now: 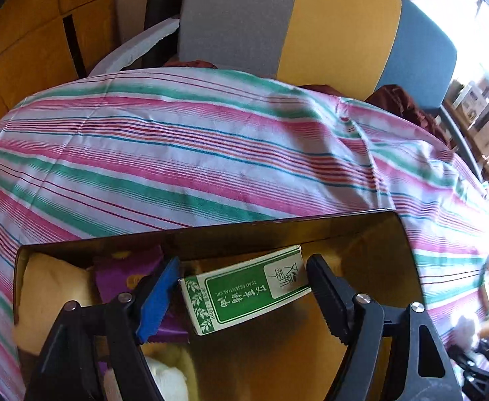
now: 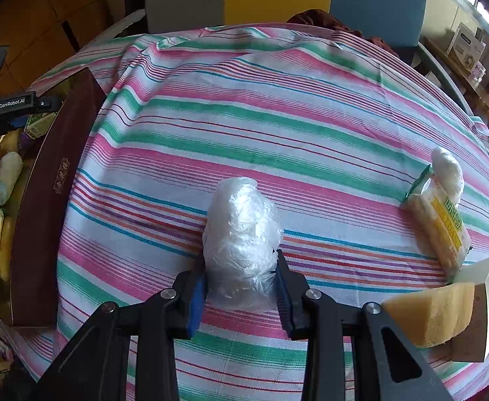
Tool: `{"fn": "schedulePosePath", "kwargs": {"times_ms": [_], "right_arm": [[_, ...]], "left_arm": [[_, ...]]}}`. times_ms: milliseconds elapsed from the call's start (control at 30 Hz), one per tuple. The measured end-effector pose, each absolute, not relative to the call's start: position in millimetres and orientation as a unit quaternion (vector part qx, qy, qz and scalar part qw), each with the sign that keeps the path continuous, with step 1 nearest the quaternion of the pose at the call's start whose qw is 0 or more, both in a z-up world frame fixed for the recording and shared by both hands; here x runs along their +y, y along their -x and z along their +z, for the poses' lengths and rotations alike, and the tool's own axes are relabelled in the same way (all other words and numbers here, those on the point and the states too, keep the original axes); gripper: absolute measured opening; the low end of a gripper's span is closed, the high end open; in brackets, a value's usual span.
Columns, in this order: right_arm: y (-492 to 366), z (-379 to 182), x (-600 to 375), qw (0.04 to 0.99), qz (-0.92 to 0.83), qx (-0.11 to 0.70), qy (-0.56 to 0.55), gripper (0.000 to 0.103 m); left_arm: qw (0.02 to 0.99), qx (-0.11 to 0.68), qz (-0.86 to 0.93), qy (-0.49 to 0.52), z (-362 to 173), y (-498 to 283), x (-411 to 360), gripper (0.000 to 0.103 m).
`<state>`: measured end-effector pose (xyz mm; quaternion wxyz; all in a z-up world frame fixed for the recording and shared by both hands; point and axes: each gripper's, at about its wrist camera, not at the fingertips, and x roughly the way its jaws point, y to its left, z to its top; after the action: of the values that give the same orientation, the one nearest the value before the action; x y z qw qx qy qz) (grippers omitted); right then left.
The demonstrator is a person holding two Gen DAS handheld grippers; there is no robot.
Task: Organize objects
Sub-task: 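Carry the green tea box into the tray and open the left gripper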
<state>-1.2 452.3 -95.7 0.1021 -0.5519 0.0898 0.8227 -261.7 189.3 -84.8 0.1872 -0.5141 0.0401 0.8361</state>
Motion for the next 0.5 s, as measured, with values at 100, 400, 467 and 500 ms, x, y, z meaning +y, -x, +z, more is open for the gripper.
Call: {"fn": "schedulePosePath", "kwargs": {"times_ms": [100, 400, 467, 500], "right_arm": [[1, -95, 452, 0.102, 0.823, 0.091, 0.552, 0.035], [-1, -94, 449, 0.102, 0.823, 0.092, 0.551, 0.036], [-2, -93, 448, 0.102, 0.824, 0.092, 0.55, 0.036], [-2, -93, 448, 0.102, 0.824, 0.091, 0.55, 0.036]], "left_arm": [[0.19, 0.048, 0.836, 0.512, -85, 262, 191, 0.08], [0.209, 0.048, 0.847, 0.486, -64, 248, 190, 0.083], [0.217, 0.045, 0.852, 0.475, -51, 236, 188, 0.083], [0.221, 0.044, 0.855, 0.468, -44, 227, 183, 0.083]]}}
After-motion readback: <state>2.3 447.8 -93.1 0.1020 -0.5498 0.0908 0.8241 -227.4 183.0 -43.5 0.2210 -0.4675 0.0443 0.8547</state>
